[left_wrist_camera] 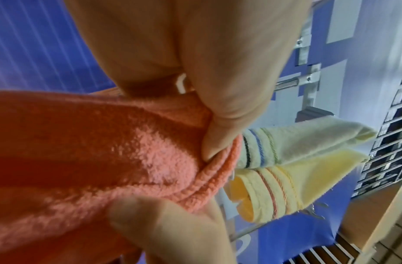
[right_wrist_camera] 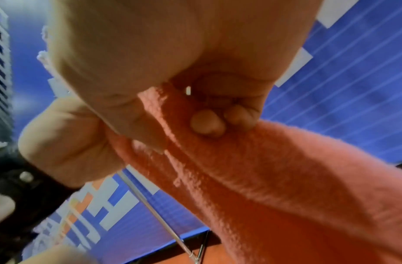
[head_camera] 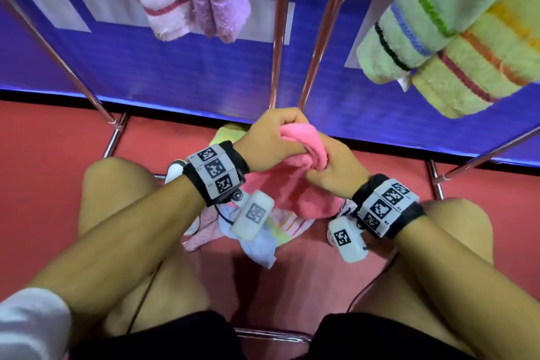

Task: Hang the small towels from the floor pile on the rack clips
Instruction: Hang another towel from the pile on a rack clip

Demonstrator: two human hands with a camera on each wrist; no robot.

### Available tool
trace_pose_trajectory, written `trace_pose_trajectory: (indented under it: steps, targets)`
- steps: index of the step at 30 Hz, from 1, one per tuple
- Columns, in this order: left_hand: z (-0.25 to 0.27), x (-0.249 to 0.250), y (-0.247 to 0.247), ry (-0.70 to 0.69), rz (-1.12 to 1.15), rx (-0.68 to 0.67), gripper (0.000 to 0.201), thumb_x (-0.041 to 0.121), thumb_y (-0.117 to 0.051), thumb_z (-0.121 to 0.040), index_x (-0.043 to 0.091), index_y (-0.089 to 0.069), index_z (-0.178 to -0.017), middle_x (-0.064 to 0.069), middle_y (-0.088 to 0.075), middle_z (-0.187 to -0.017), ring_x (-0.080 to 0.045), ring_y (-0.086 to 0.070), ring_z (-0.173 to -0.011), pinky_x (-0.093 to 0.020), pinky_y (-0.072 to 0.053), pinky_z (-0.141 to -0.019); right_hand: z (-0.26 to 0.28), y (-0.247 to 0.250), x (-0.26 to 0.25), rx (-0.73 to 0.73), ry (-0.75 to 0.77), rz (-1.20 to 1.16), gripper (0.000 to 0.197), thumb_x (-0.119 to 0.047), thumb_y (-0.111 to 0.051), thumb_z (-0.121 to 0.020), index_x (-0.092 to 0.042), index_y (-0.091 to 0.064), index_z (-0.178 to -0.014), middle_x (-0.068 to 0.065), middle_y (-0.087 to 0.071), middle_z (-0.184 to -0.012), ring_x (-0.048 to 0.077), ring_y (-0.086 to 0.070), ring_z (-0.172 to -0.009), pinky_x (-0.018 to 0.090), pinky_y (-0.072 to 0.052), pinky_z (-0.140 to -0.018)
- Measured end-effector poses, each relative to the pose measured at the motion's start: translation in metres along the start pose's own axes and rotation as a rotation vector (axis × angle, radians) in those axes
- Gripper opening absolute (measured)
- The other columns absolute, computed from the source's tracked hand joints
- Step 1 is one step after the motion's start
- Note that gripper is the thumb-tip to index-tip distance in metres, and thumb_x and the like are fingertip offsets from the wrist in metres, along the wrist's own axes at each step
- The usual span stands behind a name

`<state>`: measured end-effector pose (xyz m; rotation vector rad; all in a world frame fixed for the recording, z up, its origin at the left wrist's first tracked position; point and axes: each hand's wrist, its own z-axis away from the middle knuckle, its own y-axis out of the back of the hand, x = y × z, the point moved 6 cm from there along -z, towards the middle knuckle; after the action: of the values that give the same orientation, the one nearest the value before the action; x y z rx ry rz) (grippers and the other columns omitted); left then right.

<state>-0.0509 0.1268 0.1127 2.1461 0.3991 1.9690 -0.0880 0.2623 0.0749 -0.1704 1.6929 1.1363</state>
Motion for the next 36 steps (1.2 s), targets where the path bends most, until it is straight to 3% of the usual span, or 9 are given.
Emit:
trace_pose_trajectory:
  steps: [2, 5, 7, 10, 13, 19, 25, 31, 36]
  targets:
    - [0.004, 0.005, 0.007, -0.018, -0.026, 0.039, 0.025, -0.003, -0.074, -0.072, 0.017, -0.062, -0.080, 0.009, -0.060, -0.073, 0.007, -0.052, -0.063, -0.012, -0.042, -0.062, -0.005, -0.016, -0.005, -0.031, 0.003, 0.110, 0.033, -0.031, -0.057, -0.066, -0.014, -0.068, -0.091, 0.004, -0.070, -0.083, 0.021, -0.066, -0.075, 0.038, -0.054, -0.069]
    - [0.017, -0.022, 0.031, 0.067, 0.016, 0.213, 0.030, -0.008, -0.071, -0.074, 0.019, -0.060, -0.077, 0.009, -0.060, -0.070, 0.006, -0.053, -0.062, -0.014, -0.043, -0.061, -0.008, -0.018, -0.003, 0.074, -0.051, 0.092, 0.008, -0.027, -0.072, -0.078, -0.026, -0.065, -0.082, -0.004, -0.067, -0.075, 0.014, -0.059, -0.069, 0.026, -0.046, -0.066]
    - [0.032, -0.049, 0.043, 0.150, 0.063, 0.363, 0.029, -0.007, -0.071, -0.071, 0.018, -0.057, -0.074, 0.004, -0.059, -0.069, 0.000, -0.051, -0.062, -0.019, -0.043, -0.060, -0.009, -0.018, 0.008, 0.051, -0.103, 0.154, 0.014, -0.026, -0.078, -0.080, -0.028, -0.068, -0.090, -0.006, -0.065, -0.078, 0.009, -0.054, -0.069, 0.019, -0.037, -0.063]
    - [0.043, -0.067, 0.050, 0.210, 0.057, 0.527, 0.019, 0.007, -0.066, -0.063, 0.023, -0.056, -0.068, -0.003, -0.059, -0.069, -0.013, -0.049, -0.065, -0.026, -0.042, -0.059, -0.012, -0.020, 0.029, -0.048, -0.220, 0.385, 0.028, -0.039, -0.074, -0.082, -0.020, -0.068, -0.101, 0.004, -0.068, -0.093, 0.028, -0.062, -0.088, 0.032, -0.045, -0.074]
    - [0.040, -0.077, 0.056, 0.236, 0.115, 0.605, 0.016, 0.009, -0.063, -0.063, 0.018, -0.050, -0.063, -0.009, -0.051, -0.067, -0.014, -0.043, -0.063, -0.027, -0.037, -0.056, -0.014, -0.013, 0.038, -0.022, -0.278, 0.457, 0.015, -0.035, -0.070, -0.084, -0.022, -0.067, -0.093, 0.010, -0.068, -0.094, 0.035, -0.063, -0.091, 0.034, -0.045, -0.072]
    - [0.035, -0.105, 0.061, 0.346, 0.142, 0.550, 0.019, 0.005, -0.061, -0.063, 0.018, -0.047, -0.059, 0.014, -0.048, -0.055, 0.001, -0.040, -0.053, -0.018, -0.033, -0.054, -0.022, 0.009, 0.053, 0.097, -0.342, 0.506, 0.019, -0.024, -0.065, -0.084, -0.013, -0.058, -0.070, 0.015, -0.063, -0.087, 0.038, -0.059, -0.083, 0.038, -0.042, -0.071]
    - [0.034, -0.116, 0.028, 0.475, 0.246, 0.191, 0.027, 0.019, -0.072, -0.068, 0.019, -0.065, -0.094, -0.004, -0.066, -0.083, -0.012, -0.060, -0.073, -0.025, -0.046, -0.070, -0.033, -0.013, 0.011, 0.146, -0.130, 0.118, 0.014, -0.018, -0.053, -0.071, -0.026, -0.045, -0.061, 0.004, -0.061, -0.062, 0.025, -0.056, -0.057, 0.031, -0.043, -0.052]
    - [0.023, -0.119, 0.010, 0.550, 0.330, 0.101, 0.068, 0.033, -0.085, -0.050, 0.020, -0.065, -0.114, -0.007, -0.067, -0.088, -0.014, -0.064, -0.079, -0.025, -0.052, -0.078, -0.039, -0.028, -0.004, 0.061, 0.060, 0.113, 0.020, -0.010, -0.050, -0.071, -0.022, -0.049, -0.088, -0.002, -0.059, -0.073, 0.024, -0.050, -0.066, 0.036, -0.042, -0.063]
    - [0.023, -0.135, 0.027, 0.654, 0.140, 0.120, 0.036, 0.008, -0.084, -0.074, 0.011, -0.065, -0.104, -0.006, -0.066, -0.077, -0.015, -0.060, -0.071, -0.021, -0.048, -0.064, -0.041, -0.017, 0.010, 0.090, 0.058, 0.193, 0.033, -0.010, -0.049, -0.073, -0.018, -0.067, -0.099, -0.002, -0.071, -0.092, 0.020, -0.064, -0.083, 0.032, -0.048, -0.077]
